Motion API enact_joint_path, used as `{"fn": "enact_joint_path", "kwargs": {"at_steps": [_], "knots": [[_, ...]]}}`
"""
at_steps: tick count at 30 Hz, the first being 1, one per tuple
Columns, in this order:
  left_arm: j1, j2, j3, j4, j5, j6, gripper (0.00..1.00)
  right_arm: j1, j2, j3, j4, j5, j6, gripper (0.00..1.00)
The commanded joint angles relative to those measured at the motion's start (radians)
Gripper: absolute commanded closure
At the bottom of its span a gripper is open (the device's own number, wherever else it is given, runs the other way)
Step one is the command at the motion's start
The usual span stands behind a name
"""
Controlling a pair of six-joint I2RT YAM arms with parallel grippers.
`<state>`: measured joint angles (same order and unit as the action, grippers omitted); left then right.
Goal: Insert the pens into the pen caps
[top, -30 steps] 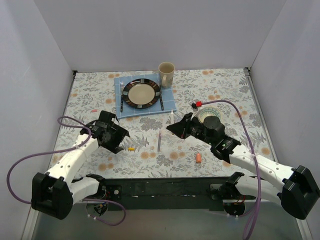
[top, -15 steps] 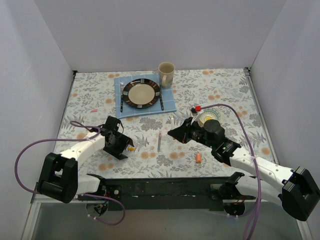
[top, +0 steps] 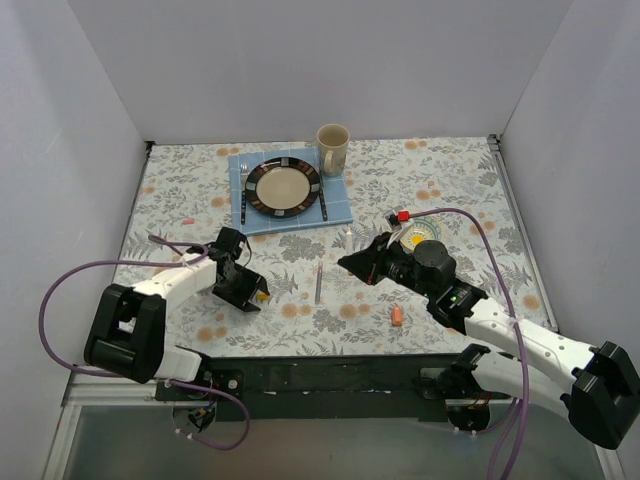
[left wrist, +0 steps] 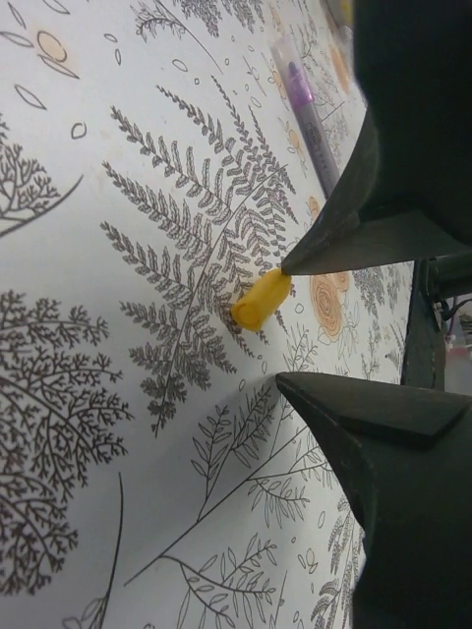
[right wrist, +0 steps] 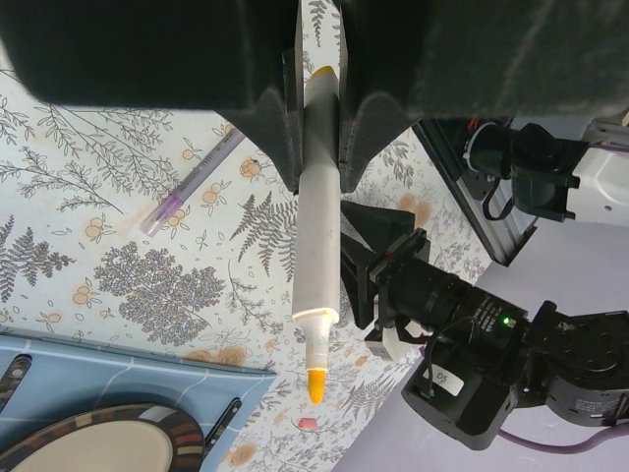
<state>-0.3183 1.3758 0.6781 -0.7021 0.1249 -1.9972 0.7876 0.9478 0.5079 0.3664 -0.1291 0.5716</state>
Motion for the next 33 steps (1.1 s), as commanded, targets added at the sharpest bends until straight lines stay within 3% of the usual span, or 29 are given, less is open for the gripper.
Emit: {"fn": "enact_joint_path", "kwargs": {"at_steps": [1, 12, 16, 19, 25, 30, 33], "knots": [[-0.005, 0.054, 0.043, -0.097, -0.062, -0.537, 0.59, 0.002, -0.033, -0.009, 0.023, 0.032, -0.019, 0.99], [-0.004, 0.123, 0.107, -0.126, -0.142, -0.499, 0.63, 0.004, -0.064, -0.014, 0.014, 0.045, -0.032, 0.99], [-0.007, 0.129, 0.133, -0.112, -0.186, -0.402, 0.64, 0.002, -0.075, -0.009, 0.002, 0.049, -0.041, 0.99], [-0.019, 0.126, 0.184, -0.134, -0.258, -0.264, 0.64, 0.004, -0.080, -0.009, -0.006, 0.059, -0.044, 0.99], [-0.079, 0.095, 0.253, -0.114, -0.424, 0.260, 0.55, 0.004, -0.090, -0.012, -0.015, 0.063, -0.049, 0.99], [-0.102, -0.056, 0.242, 0.070, -0.237, 0.763, 0.49, 0.002, -0.095, -0.014, -0.004, 0.068, -0.047, 0.99], [-0.103, -0.129, 0.250, 0.148, -0.203, 0.918, 0.48, 0.004, -0.096, -0.009, -0.007, 0.065, -0.047, 0.99]]}}
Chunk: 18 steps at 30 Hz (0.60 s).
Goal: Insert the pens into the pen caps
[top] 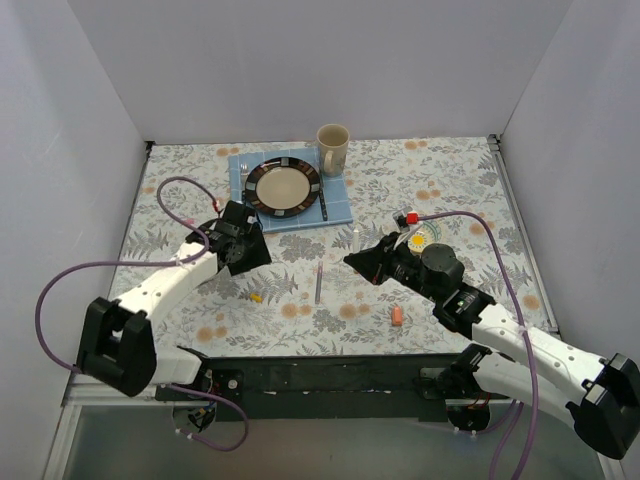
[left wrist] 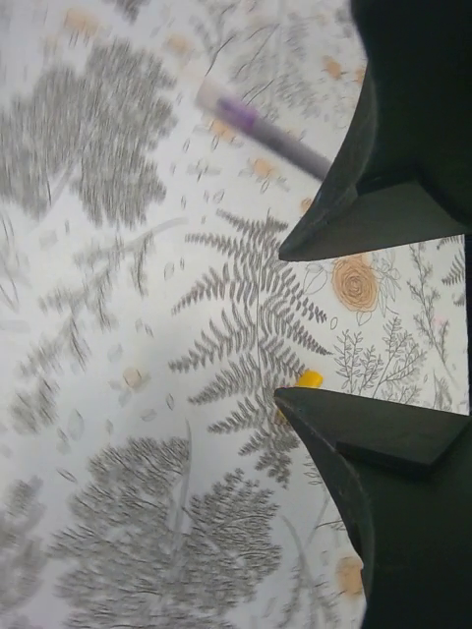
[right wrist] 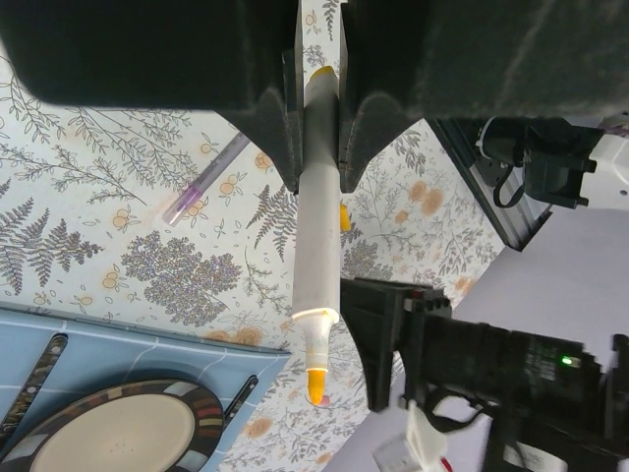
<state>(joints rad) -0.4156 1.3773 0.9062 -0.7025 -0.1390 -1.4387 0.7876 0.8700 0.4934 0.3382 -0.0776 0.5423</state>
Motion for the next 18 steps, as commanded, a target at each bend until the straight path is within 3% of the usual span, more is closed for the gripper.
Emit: {"fn": "enact_joint_path", "kwargs": {"at_steps": [1, 3, 4, 7, 8, 11, 18], "knots": [[-0.006, -0.130, 0.026, 0.161, 0.137, 0.553, 0.51, 0.004, -0.023, 0.004, 0.015, 0.013, -0.019, 0.99], [-0.006, -0.117, 0.063, 0.132, 0.263, 0.726, 0.51, 0.004, -0.028, 0.008, 0.004, 0.012, -0.019, 0.99], [-0.008, -0.107, 0.077, 0.111, 0.283, 0.856, 0.51, 0.004, -0.034, 0.007, -0.007, 0.012, -0.019, 0.99], [-0.006, -0.080, 0.109, 0.052, 0.285, 1.038, 0.53, 0.004, -0.049, 0.008, -0.024, 0.007, -0.022, 0.99], [-0.006, -0.075, 0.114, 0.014, 0.339, 1.210, 0.53, 0.004, -0.055, 0.010, -0.039, 0.009, -0.025, 0.99], [-0.008, -0.057, 0.140, -0.088, 0.453, 1.462, 0.53, 0.004, -0.072, 0.022, -0.080, 0.022, -0.039, 0.99], [-0.034, 0.054, 0.126, -0.183, 0.466, 1.603, 0.57, 0.002, -0.134, 0.004, -0.097, 0.073, -0.047, 0.99]]}}
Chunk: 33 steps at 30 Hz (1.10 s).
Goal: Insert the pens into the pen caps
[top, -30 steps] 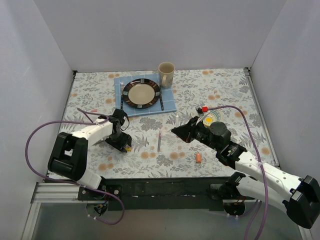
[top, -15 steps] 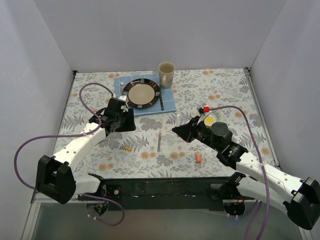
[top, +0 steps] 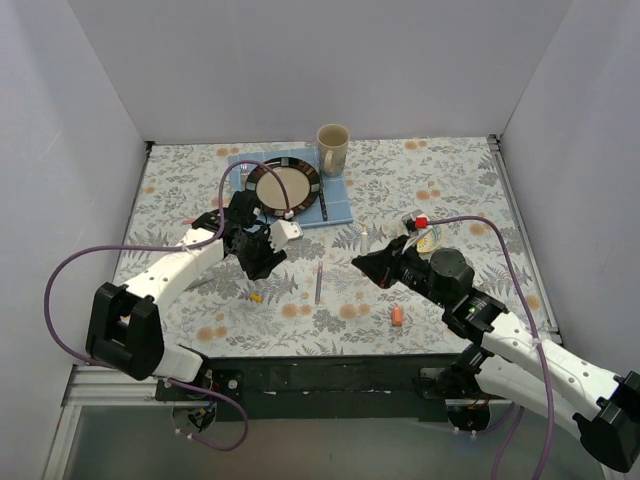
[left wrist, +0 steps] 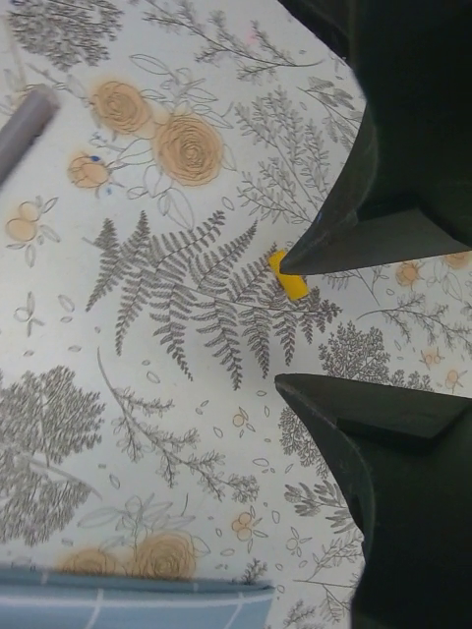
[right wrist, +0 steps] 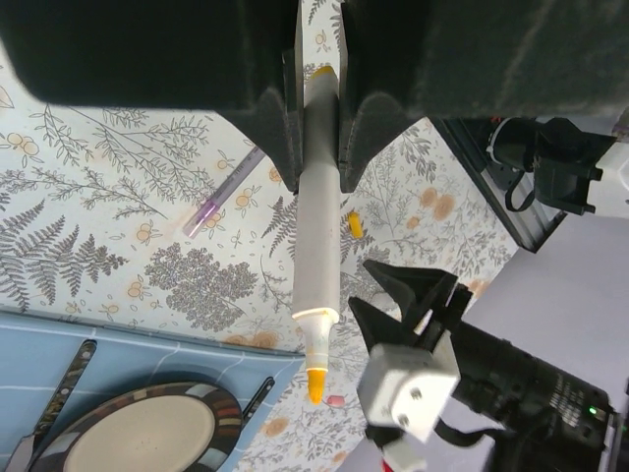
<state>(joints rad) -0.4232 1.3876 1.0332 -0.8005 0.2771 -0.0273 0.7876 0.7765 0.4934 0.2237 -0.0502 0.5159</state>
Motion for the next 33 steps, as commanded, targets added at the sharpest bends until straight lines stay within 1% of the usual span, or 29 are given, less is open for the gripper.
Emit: {"fn": "enact_joint_path", "kwargs": {"at_steps": [1, 3, 8, 11, 12, 15, 21, 24, 27, 33], "knots": [[-0.032, 0.056, -0.011, -0.085, 0.039, 0.194, 0.57, 0.004, -0.046, 0.001, 0.022, 0.046, -0.019, 0.99], [-0.055, 0.079, -0.044, -0.085, 0.019, 0.211, 0.60, 0.004, -0.046, -0.003, 0.019, 0.046, -0.019, 0.99], [-0.061, 0.059, -0.102, -0.049, -0.015, 0.242, 0.63, 0.004, -0.052, -0.007, 0.022, 0.078, -0.020, 0.99], [-0.060, 0.036, -0.151, -0.010, -0.047, 0.262, 0.63, 0.004, -0.060, -0.009, 0.029, 0.079, -0.019, 0.99], [-0.060, 0.021, -0.192, 0.006, -0.061, 0.271, 0.63, 0.002, -0.062, -0.007, 0.028, 0.078, -0.020, 0.99], [-0.061, 0.021, -0.232, 0.049, -0.090, 0.294, 0.63, 0.004, -0.072, -0.010, 0.026, 0.082, -0.020, 0.99], [-0.060, 0.070, -0.246, 0.122, -0.096, 0.331, 0.66, 0.004, -0.097, -0.019, 0.023, 0.092, -0.020, 0.99], [-0.060, 0.100, -0.254, 0.158, -0.073, 0.331, 0.67, 0.004, -0.109, -0.019, 0.014, 0.098, -0.024, 0.99], [-0.061, 0.114, -0.252, 0.158, -0.068, 0.316, 0.69, 0.002, -0.123, -0.021, 0.000, 0.111, -0.031, 0.99], [-0.068, 0.070, -0.292, 0.156, -0.062, 0.256, 0.70, 0.004, -0.143, -0.021, -0.001, 0.125, -0.033, 0.99]]}}
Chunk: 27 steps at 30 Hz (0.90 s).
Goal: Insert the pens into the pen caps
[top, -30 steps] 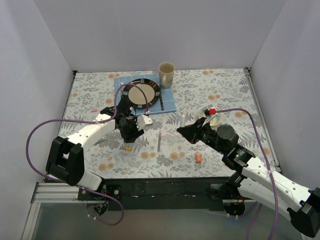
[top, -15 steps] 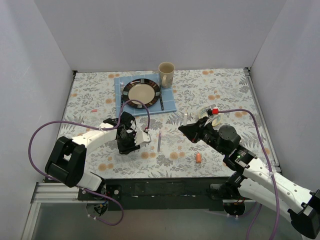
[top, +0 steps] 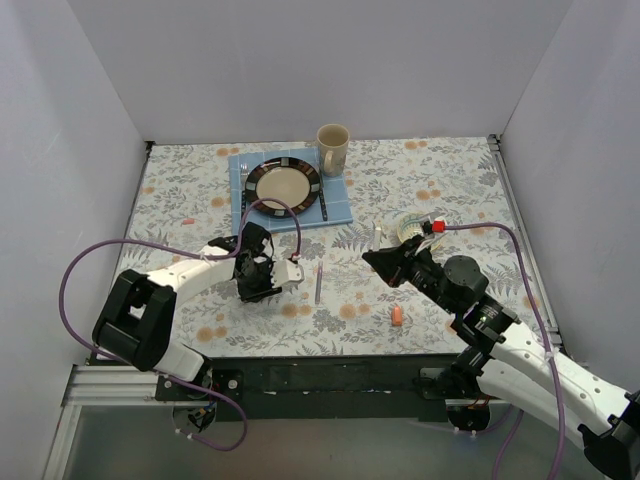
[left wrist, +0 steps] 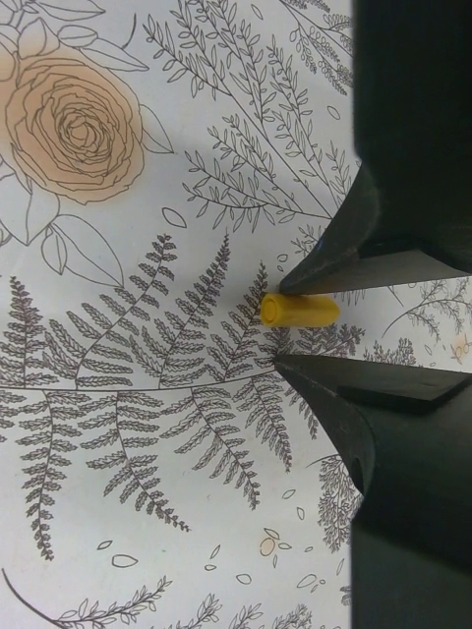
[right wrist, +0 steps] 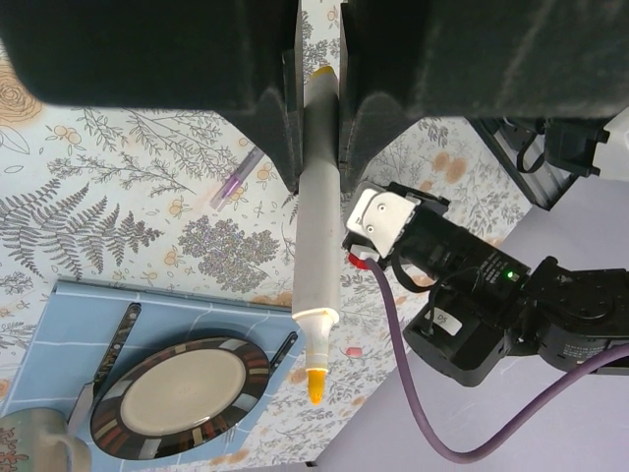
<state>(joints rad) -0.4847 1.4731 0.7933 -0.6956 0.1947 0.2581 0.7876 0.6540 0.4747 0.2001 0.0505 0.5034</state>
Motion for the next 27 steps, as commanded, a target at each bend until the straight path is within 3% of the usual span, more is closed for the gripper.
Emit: {"fn": "enact_joint_path", "kwargs": {"at_steps": [1, 10, 15, 27], "knots": [[-0.011, -0.020, -0.066, 0.059, 0.020, -0.060, 0.70, 0.002, -0.022, -0.001, 0.022, 0.019, -0.020, 0.99], [-0.147, -0.073, -0.190, 0.096, -0.051, -0.229, 0.73, 0.004, -0.045, 0.004, 0.007, 0.008, -0.002, 0.99], [-0.147, -0.086, -0.197, 0.102, -0.072, -0.249, 0.77, 0.004, -0.056, 0.007, -0.002, -0.008, 0.012, 0.99], [-0.058, -0.060, -0.158, 0.028, -0.048, -0.142, 0.73, 0.004, -0.102, 0.010, -0.048, -0.006, 0.020, 0.99]]}}
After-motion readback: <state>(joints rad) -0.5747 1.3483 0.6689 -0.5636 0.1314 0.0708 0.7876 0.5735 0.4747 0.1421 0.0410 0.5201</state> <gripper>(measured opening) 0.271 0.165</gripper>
